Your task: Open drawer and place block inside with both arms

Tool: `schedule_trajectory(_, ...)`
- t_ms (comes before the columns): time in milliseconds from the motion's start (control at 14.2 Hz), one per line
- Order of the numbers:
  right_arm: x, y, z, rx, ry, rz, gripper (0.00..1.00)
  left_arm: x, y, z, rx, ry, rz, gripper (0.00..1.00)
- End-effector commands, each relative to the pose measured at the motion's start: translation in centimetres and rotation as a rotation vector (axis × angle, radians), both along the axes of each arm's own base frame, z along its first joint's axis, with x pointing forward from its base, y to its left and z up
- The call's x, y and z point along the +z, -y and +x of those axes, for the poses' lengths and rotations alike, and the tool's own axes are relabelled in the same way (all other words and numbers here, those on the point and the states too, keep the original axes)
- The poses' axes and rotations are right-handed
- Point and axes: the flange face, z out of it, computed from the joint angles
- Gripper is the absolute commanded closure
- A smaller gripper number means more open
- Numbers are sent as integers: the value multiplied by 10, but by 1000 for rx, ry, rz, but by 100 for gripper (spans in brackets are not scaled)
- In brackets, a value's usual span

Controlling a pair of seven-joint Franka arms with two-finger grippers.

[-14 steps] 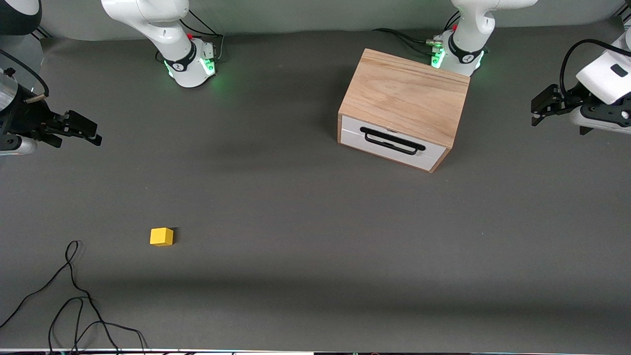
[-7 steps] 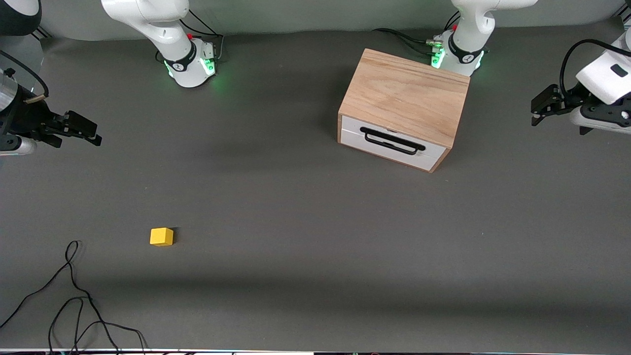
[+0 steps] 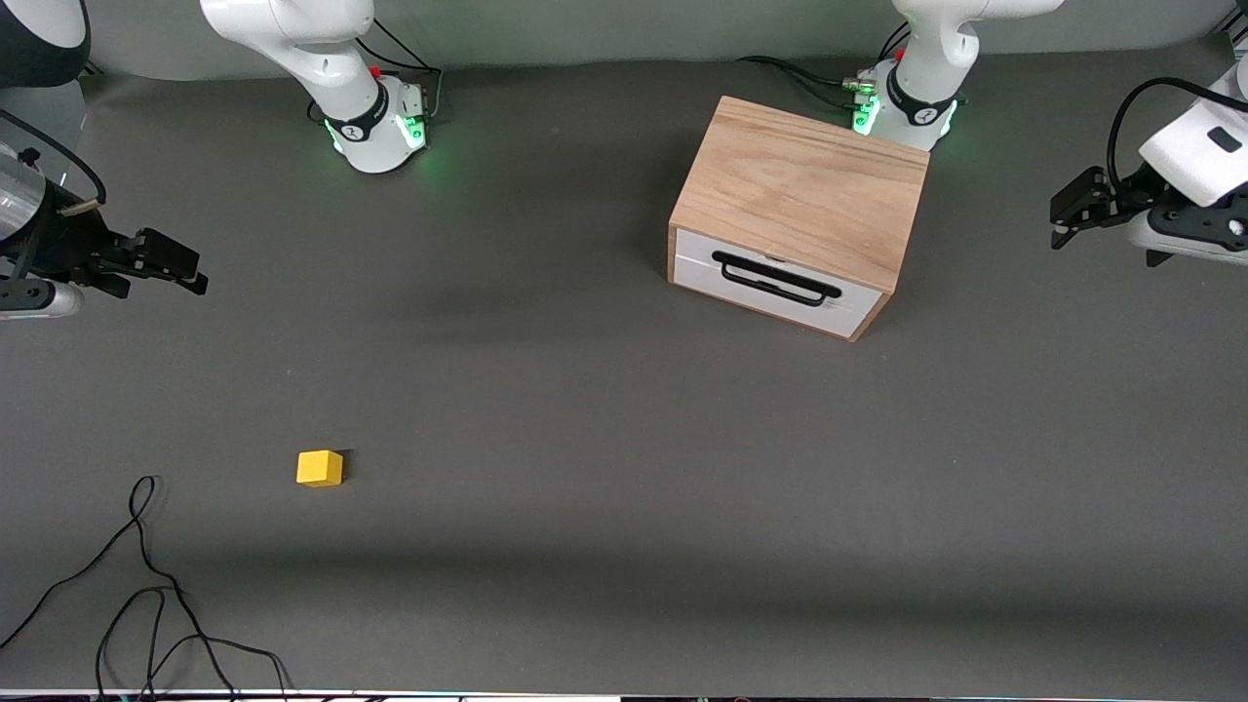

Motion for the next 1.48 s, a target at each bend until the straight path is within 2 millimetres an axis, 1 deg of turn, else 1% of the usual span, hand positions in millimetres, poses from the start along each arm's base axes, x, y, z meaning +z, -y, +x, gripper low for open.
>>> schedule_trajectory(0,6,-2,4,-18,11,-7,0,2,1,-3,7,0,-5,0)
schedule_trajectory(495,-2,0,14,-22,4,-5,0,1,0,-3,7,-3,0,0)
schedule_trajectory(777,-4,11,15,-32,2,-5,0,1,2,-3,9,-3,0,0)
schedule_trajectory(848,-11,12,20,-36,-4,-5,0,1,3,-3,44,-2,-2,0)
schedule_trajectory(989,-15,11,27,-48,13,-1,0,1,18,-8,201,-22,-4,0)
schedule_trajectory(1060,-18,10,31,-46,10,1,0,-1,36,-10,254,-26,2,0)
schedule_trajectory(1201,-26,9,37,-45,-2,-1,0,-5,58,-12,434,-25,-1,0)
schedule_trajectory(1342,-25,10,37,-45,0,-2,0,-19,92,-9,622,-40,-12,0)
schedule_trajectory(1413,-24,9,38,-42,3,-5,0,-30,105,-5,724,-53,-14,0)
